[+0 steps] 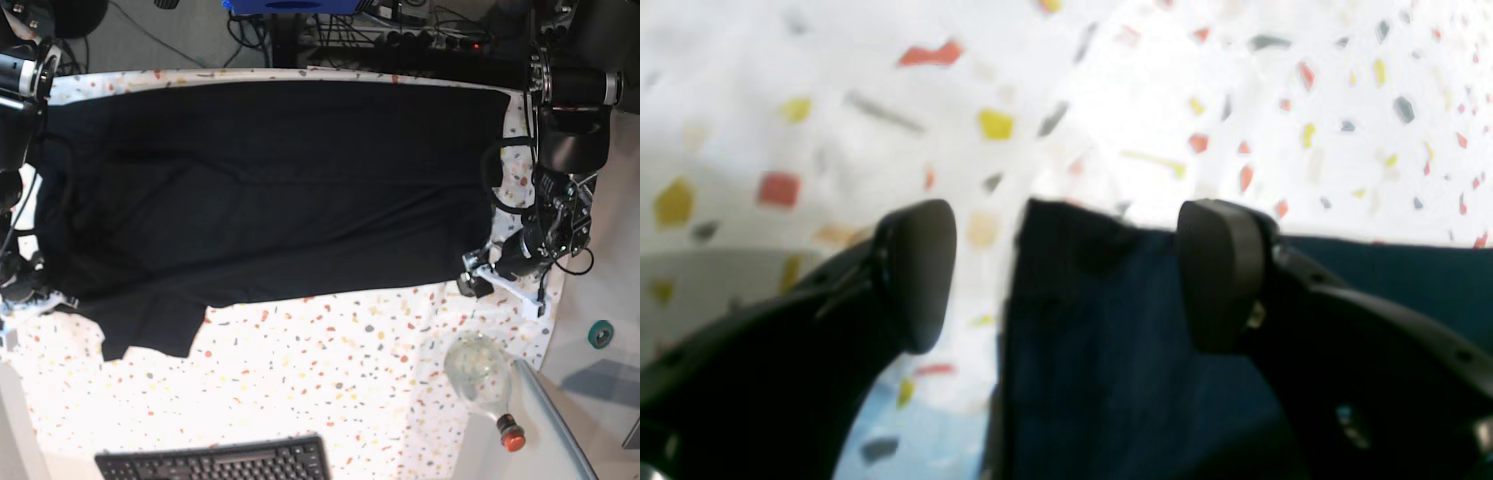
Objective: Layout the t-shirt on the table in an organized manner, then fold the t-shirt properly
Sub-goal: 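Pull the grasped side edge across the shirt with the left gripper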
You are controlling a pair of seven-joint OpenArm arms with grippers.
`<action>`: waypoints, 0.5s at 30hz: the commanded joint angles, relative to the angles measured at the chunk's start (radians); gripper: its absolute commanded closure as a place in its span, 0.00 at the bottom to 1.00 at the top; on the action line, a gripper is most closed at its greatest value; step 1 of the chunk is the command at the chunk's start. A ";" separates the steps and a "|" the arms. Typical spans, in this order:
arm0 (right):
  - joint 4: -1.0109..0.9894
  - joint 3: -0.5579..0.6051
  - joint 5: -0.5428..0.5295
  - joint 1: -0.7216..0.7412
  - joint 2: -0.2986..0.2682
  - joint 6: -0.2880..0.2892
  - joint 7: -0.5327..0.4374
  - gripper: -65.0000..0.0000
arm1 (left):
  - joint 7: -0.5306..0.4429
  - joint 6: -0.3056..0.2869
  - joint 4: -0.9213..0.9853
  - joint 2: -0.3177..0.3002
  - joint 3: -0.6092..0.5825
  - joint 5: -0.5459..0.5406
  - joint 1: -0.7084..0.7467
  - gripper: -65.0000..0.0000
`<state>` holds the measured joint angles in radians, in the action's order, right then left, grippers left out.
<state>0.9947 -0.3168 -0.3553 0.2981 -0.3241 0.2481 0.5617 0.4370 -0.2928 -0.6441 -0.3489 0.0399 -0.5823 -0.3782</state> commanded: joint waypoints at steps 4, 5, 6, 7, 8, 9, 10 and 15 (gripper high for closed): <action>0.019 -0.011 -0.004 0.023 -0.019 0.006 -0.022 1.00 | -0.043 -0.006 0.053 0.001 -0.004 -0.006 -0.018 0.24; 0.019 -0.011 -0.004 0.023 -0.019 0.006 -0.022 1.00 | -0.043 -0.006 0.057 0.004 -0.007 -0.006 -0.018 0.24; 0.019 -0.011 -0.004 0.023 -0.019 0.006 -0.022 1.00 | -0.043 -0.006 0.065 0.009 -0.008 -0.006 -0.017 0.24; 0.019 -0.011 -0.004 0.023 -0.019 0.006 -0.022 1.00 | -0.043 -0.006 0.065 0.014 -0.008 -0.006 -0.014 0.24; 0.019 -0.011 -0.004 0.023 -0.019 0.006 -0.022 1.00 | -0.043 -0.006 0.065 0.014 -0.008 -0.006 -0.009 0.25; 0.019 -0.011 -0.004 0.023 -0.019 0.006 -0.022 1.00 | -0.043 -0.006 0.065 0.014 -0.008 -0.006 -0.008 0.26; 0.019 -0.008 -0.004 0.023 -0.019 0.006 -0.022 1.00 | -0.043 -0.006 0.065 0.015 -0.008 -0.006 -0.006 0.30; 0.017 -0.006 -0.004 0.023 -0.019 0.006 -0.022 1.00 | -0.043 -0.006 0.065 0.035 -0.008 -0.006 -0.005 0.74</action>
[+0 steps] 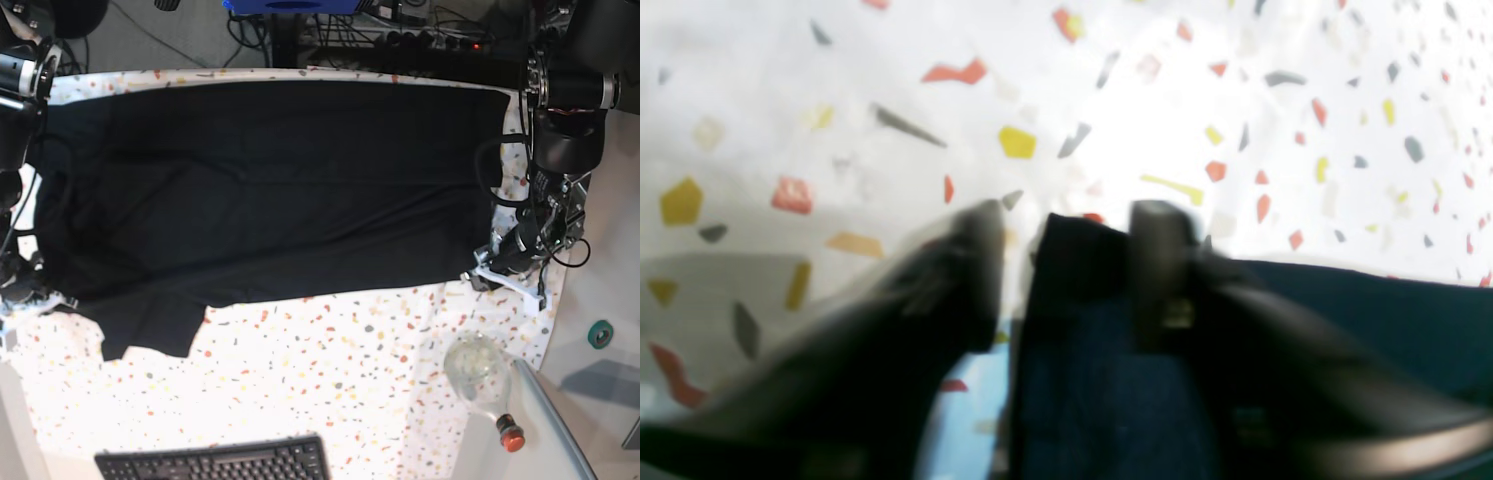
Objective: Layout the t-shirt on the table in an organized manner, then fold the t-shirt properly
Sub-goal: 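Pull the grasped side edge across the shirt with the left gripper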
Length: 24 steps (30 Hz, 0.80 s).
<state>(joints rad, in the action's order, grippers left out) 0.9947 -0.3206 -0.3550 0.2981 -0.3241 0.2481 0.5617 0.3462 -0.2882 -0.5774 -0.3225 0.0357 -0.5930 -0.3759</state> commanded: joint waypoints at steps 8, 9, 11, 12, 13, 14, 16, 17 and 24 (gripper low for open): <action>0.016 -0.001 -0.003 0.023 -0.017 0.006 -0.025 1.00 | 0.046 -0.009 -0.013 0.010 0.002 0.005 -0.036 1.00; 0.016 -0.001 -0.003 0.023 -0.017 0.006 -0.025 1.00 | 0.046 -0.009 -0.016 0.007 -0.004 0.005 -0.053 1.00; 0.016 -0.001 -0.003 0.023 -0.017 0.006 -0.030 1.00 | 0.047 -0.009 -0.023 0.006 -0.004 0.005 -0.074 1.00; 0.016 -0.001 -0.003 0.023 -0.016 0.006 -0.032 1.00 | 0.049 -0.009 -0.025 0.004 -0.004 0.005 -0.085 1.00; 0.014 -0.001 -0.003 0.023 -0.016 0.006 -0.035 1.00 | 0.049 -0.009 -0.029 0.004 -0.004 0.005 -0.099 1.00; 0.010 0.001 -0.003 0.025 -0.016 0.006 -0.045 1.00 | 0.050 -0.009 -0.040 0.004 -0.004 0.005 -0.108 1.00; -0.029 0.002 -0.002 0.036 -0.019 0.006 -0.096 1.00 | 0.054 -0.009 -0.080 0.004 -0.004 0.005 -0.117 1.00; -0.055 0.002 -0.002 0.051 -0.020 0.006 -0.125 1.00 | 0.054 -0.009 -0.105 0.006 -0.004 0.005 -0.119 1.00; -0.259 0.004 0.000 0.126 -0.028 0.095 -0.354 1.00 | 0.112 -0.007 -0.211 0.007 0.008 0.000 -0.125 1.00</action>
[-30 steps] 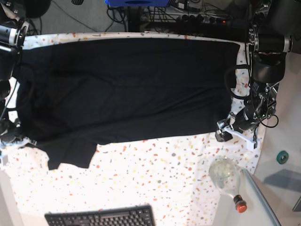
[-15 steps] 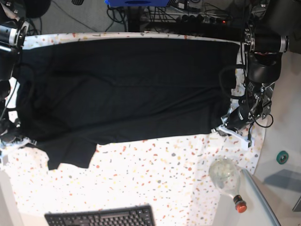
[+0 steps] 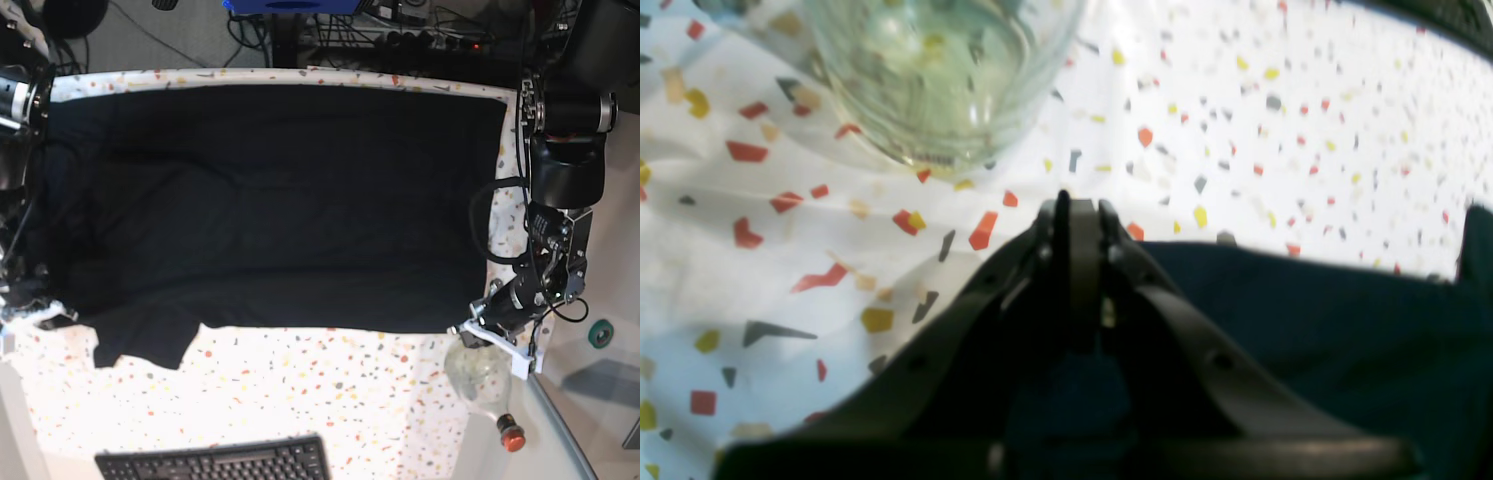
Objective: Layout the t-shirt on the table in an organized manner, then fold the t-shirt properly
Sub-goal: 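Pull the grasped side edge across the shirt with the left gripper, then lay the folded edge down with the left gripper, forming a long strip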
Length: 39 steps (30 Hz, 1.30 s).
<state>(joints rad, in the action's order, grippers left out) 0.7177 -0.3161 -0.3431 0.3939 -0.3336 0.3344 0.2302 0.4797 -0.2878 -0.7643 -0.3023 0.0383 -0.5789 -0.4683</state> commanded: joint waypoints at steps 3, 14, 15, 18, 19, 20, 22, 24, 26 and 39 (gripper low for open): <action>-0.045 -0.001 -0.012 0.060 -0.019 0.082 -0.104 1.00 | -0.003 -0.008 -0.060 -0.016 0.005 -0.016 -0.028 1.00; -0.194 0.231 -0.014 0.087 -0.054 0.105 -0.322 1.00 | 0.007 -0.008 -0.068 -0.016 0.005 -0.016 -0.010 1.00; -0.214 0.231 -0.014 0.089 -0.054 0.105 -0.323 1.00 | 0.007 -0.008 -0.067 -0.016 0.005 -0.016 -0.010 1.00; -0.240 0.231 -0.014 0.089 -0.054 0.105 -0.323 1.00 | 0.006 -0.008 -0.068 -0.018 0.007 -0.016 0.013 1.00; -0.241 0.231 -0.014 0.089 -0.060 0.105 -0.323 1.00 | 0.006 -0.008 -0.068 -0.018 0.007 -0.016 0.019 1.00; -0.241 0.231 -0.015 0.089 -0.066 0.105 -0.323 1.00 | 0.007 -0.009 -0.068 -0.018 0.007 -0.016 0.019 1.00; -0.238 0.231 -0.017 0.089 -0.072 0.105 -0.320 1.00 | 0.009 -0.011 -0.073 -0.018 0.007 -0.019 0.029 1.00; -0.226 0.203 -0.018 0.089 -0.075 0.105 -0.317 1.00 | 0.021 -0.011 -0.133 -0.018 0.039 -0.043 0.058 1.00; -0.192 0.173 -0.017 0.076 -0.085 0.105 -0.311 1.00 | 0.066 -0.011 -0.212 -0.018 0.117 -0.083 0.108 1.00; 0.133 -0.012 -0.018 -0.086 -0.094 0.110 -0.001 1.00 | 0.175 -0.011 -0.467 -0.039 0.182 -0.089 0.313 1.00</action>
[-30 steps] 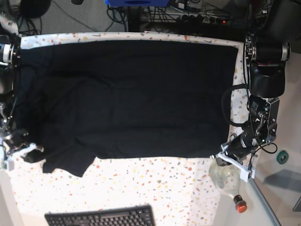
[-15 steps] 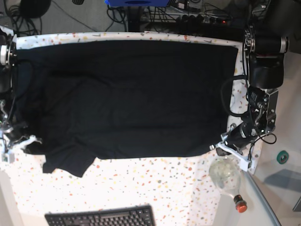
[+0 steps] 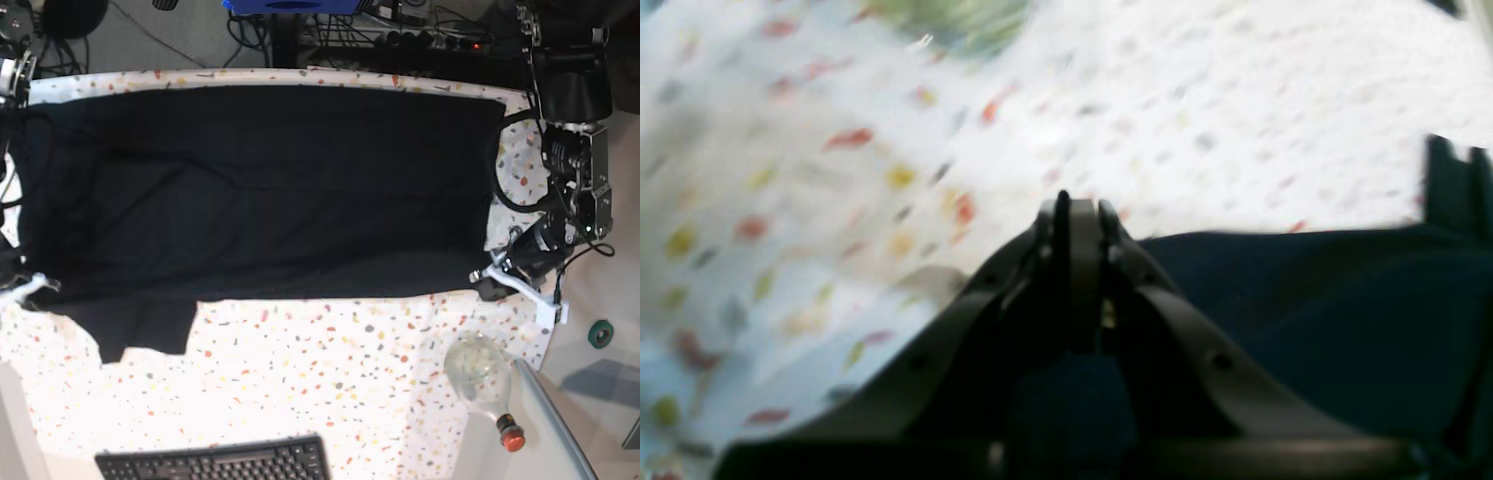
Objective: Layout the t-shirt on the table in an organized manner, then fold the t-shirt properly
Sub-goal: 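Lay the folded edge down with the left gripper, forming a long strip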
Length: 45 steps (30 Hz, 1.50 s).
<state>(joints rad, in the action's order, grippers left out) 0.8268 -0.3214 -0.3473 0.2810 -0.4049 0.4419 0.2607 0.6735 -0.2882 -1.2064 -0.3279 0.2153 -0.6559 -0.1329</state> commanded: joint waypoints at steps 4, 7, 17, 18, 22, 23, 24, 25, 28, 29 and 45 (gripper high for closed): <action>0.128 -0.048 -0.014 -0.032 -0.022 0.004 0.041 1.00 | -0.019 -0.010 -0.077 -0.033 0.006 -0.014 0.026 1.00; 0.207 -0.052 -0.014 -0.076 -0.021 0.004 0.093 1.00 | 0.012 -0.010 -0.112 -0.033 0.006 -0.014 0.052 1.00; 0.322 -0.091 -0.016 -0.182 -0.015 0.002 0.193 1.00 | 0.028 -0.010 -0.201 -0.033 0.102 -0.015 0.166 1.00; 0.320 -0.111 -0.016 -0.185 -0.013 0.002 0.193 1.00 | 0.032 -0.012 -0.215 -0.035 0.109 -0.015 0.183 1.00; 0.319 -0.134 -0.014 -0.200 -0.016 0.002 0.194 1.00 | 0.101 -0.012 -0.267 -0.032 0.112 -0.014 0.217 1.00; 0.320 -0.130 -0.014 -0.211 -0.016 0.002 0.194 1.00 | 0.107 -0.012 -0.281 -0.030 0.108 -0.014 0.227 1.00; 0.320 -0.129 -0.014 -0.219 -0.016 0.002 0.194 1.00 | 0.107 -0.012 -0.289 -0.029 0.108 -0.014 0.241 1.00; 0.320 -0.129 -0.014 -0.225 -0.015 0.002 0.199 1.00 | 0.107 -0.012 -0.298 -0.027 0.108 -0.014 0.249 1.00; 0.320 -0.134 -0.014 -0.245 -0.007 0.002 0.253 1.00 | 0.107 -0.012 -0.321 -0.027 0.112 -0.014 0.275 1.00; 0.320 -0.137 -0.014 -0.245 0.001 0.002 0.265 1.00 | 0.107 -0.012 -0.324 -0.029 0.117 -0.014 0.287 1.00; 0.291 -0.163 -0.009 -0.294 0.007 0.002 0.271 1.00 | 0.105 -0.012 -0.321 -0.033 0.106 -0.005 0.387 1.00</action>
<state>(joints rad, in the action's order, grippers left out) 1.1065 -0.4744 -0.3546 -0.0250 -0.3771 0.4454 0.5461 0.7967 -0.2932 -1.5120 -0.3466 0.3145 -0.6556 0.2558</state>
